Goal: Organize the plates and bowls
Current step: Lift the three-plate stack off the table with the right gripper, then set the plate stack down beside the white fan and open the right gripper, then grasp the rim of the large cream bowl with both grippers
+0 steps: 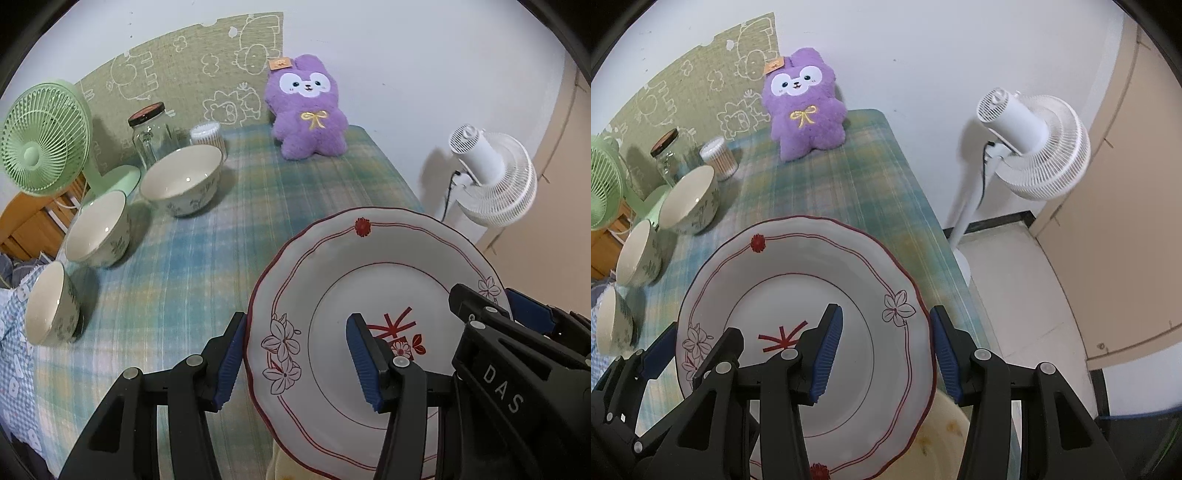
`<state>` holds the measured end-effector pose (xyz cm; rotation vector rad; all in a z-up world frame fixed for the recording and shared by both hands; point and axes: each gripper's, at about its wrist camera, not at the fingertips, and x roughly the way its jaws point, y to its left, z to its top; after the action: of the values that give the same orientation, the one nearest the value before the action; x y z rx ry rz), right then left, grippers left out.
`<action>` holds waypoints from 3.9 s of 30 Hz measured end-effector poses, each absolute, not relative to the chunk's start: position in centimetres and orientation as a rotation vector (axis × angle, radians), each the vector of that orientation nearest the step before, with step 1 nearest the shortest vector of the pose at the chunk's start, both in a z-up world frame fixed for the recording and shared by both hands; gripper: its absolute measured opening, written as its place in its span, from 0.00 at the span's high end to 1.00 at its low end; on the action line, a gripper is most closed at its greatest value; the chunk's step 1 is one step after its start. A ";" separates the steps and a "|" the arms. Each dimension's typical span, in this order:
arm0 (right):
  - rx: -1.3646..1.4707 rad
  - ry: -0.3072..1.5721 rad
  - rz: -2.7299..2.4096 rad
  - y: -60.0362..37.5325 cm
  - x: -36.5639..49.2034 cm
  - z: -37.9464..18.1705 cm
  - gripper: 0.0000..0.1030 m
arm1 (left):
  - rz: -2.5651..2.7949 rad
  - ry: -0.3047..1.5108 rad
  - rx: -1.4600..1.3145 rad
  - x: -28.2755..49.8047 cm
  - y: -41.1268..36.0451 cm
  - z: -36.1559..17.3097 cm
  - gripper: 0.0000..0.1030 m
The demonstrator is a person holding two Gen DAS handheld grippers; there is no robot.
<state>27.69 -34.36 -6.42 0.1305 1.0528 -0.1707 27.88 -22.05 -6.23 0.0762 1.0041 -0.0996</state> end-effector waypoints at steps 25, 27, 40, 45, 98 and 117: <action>0.128 1.130 -0.232 -35.5 18.1 -10.9 0.49 | -0.168 1.095 0.103 19.1 -23.1 -10.7 0.47; 0.132 1.133 -0.232 -35.6 17.9 -11.3 0.49 | -0.168 1.079 0.127 18.9 -23.4 -10.9 0.47; 0.103 1.137 -0.254 -35.8 18.1 -11.6 0.49 | -0.136 1.056 0.183 18.7 -24.7 -11.3 0.47; 0.085 1.144 -0.262 -35.5 18.3 -11.6 0.48 | -0.117 1.059 0.188 18.9 -25.1 -11.4 0.42; 0.071 0.982 0.046 -9.6 24.4 0.3 0.41 | -0.006 0.997 0.012 24.2 3.5 -1.0 0.19; 0.049 1.026 0.045 3.0 32.3 -5.3 0.41 | 0.025 1.037 0.008 31.7 15.1 -6.5 0.29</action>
<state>32.35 3.03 -5.33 0.0492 1.0258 0.0446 31.70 15.06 -6.53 0.0081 1.0368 0.0253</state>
